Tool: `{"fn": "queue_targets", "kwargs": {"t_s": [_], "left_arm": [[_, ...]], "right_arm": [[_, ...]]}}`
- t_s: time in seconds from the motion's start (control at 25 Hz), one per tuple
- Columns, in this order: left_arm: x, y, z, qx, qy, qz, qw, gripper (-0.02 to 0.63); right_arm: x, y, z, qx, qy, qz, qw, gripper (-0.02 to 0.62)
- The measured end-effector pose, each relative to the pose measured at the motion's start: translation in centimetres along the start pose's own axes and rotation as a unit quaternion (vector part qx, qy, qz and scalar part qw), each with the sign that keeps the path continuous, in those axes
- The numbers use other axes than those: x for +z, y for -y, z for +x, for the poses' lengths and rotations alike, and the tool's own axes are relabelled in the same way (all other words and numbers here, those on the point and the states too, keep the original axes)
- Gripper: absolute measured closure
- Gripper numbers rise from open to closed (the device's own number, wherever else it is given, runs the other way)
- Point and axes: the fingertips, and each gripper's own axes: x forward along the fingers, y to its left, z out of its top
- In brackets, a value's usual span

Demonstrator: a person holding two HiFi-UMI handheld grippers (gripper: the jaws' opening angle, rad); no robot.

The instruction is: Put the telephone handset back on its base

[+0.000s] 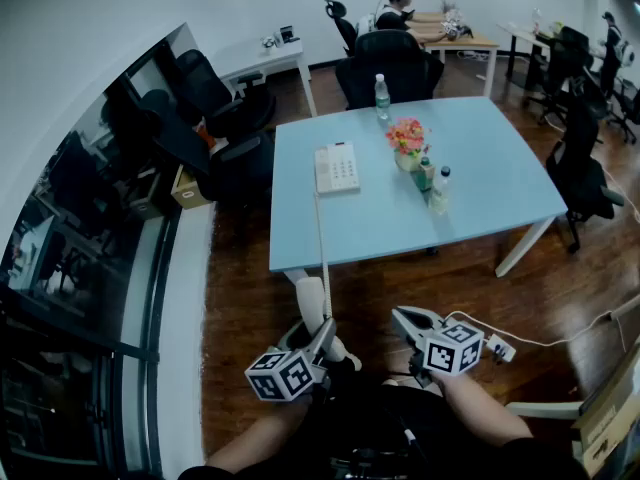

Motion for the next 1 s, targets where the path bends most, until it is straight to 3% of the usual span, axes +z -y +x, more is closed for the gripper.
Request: {"fn": "queue_targets", "kwargs": {"t_s": [1.0], "left_arm": [[-0.1,-0.3,-1.0,0.000,0.002,-0.001,1.0000,0.394]], "right_arm": [[-0.3,-0.6,0.3,0.000,-0.007,-0.016,1.000,0.578]]}}
